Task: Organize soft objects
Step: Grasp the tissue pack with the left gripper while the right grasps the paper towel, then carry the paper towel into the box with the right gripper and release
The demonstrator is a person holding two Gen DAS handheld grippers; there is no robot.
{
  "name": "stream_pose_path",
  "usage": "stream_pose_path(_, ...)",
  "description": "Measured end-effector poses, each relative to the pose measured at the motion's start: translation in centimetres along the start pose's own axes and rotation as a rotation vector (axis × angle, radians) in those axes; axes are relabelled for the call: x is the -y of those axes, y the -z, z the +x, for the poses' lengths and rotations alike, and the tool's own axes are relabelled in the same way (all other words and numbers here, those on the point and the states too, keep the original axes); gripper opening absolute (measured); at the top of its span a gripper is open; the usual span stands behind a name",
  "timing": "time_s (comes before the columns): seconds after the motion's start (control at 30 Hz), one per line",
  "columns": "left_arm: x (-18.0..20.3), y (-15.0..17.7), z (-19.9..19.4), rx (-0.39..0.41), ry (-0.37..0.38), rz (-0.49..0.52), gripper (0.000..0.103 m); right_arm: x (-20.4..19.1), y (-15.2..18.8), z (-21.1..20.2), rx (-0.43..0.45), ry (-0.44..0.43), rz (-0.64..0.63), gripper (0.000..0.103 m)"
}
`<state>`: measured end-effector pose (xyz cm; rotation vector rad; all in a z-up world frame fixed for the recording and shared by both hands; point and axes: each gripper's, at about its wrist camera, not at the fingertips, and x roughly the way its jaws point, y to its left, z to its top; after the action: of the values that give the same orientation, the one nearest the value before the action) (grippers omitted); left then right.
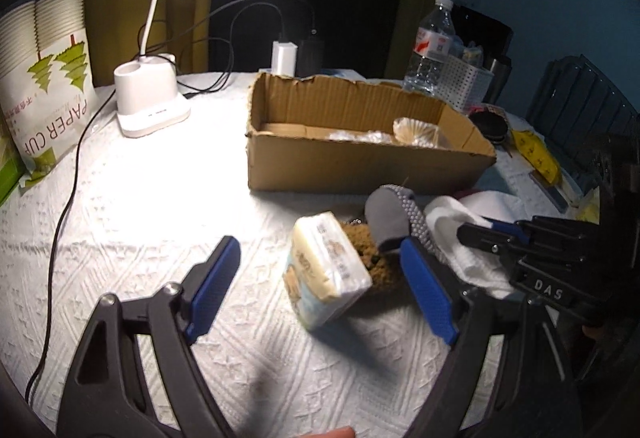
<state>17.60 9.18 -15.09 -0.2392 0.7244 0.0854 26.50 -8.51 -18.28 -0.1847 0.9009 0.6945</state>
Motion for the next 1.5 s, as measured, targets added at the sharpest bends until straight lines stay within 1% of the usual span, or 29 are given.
stream_pose_path(0.1,0.2,0.0,0.3,-0.005,0.008,0.007,0.083,0.1,0.0,-0.2,0.008,-0.001,-0.003,0.01)
stream_pose_path(0.13,0.3,0.0,0.4,-0.005,0.009,0.011,0.079,0.1,0.0,-0.3,0.011,-0.002,-0.007,0.009)
stream_pose_path(0.17,0.4,0.0,0.4,-0.008,0.006,0.016,0.068,0.1,0.0,-0.5,0.015,-0.002,-0.011,0.009)
stream_pose_path(0.2,0.5,-0.1,0.6,-0.016,0.002,0.021,0.063,0.1,0.0,-0.6,0.021,-0.003,-0.015,0.009)
stream_pose_path(0.27,0.6,-0.1,0.8,-0.026,0.005,0.021,0.047,0.1,-0.1,-1.0,0.03,-0.006,-0.017,0.008)
stream_pose_path(0.33,0.8,-0.2,0.8,-0.027,0.004,0.027,0.04,0.0,-0.2,-1.4,0.041,-0.01,-0.019,0.008)
stream_pose_path(0.47,1.1,-0.5,0.3,-0.02,0.018,0.036,0.034,0.0,-0.7,-2.6,0.072,-0.011,-0.022,0.008)
stream_pose_path(0.6,1.8,-1.1,-0.7,0.006,0.029,0.048,0.033,-0.1,-1.4,-4.1,0.11,-0.009,-0.027,0.008)
stream_pose_path(0.83,2.8,-2.7,-3.5,0.074,0.041,0.075,0.032,-0.3,-2.3,-6.8,0.172,-0.001,-0.034,0.008)
stream_pose_path(1.2,3.8,-4.9,-7.1,0.166,0.061,0.115,0.032,-0.3,-3.7,-10.3,0.245,0.019,-0.032,0.008)
stream_pose_path(1.5,4.2,-7.0,-8.4,0.234,0.083,0.138,0.032,0.7,-5.4,-12.1,0.29,0.03,-0.024,0.008)
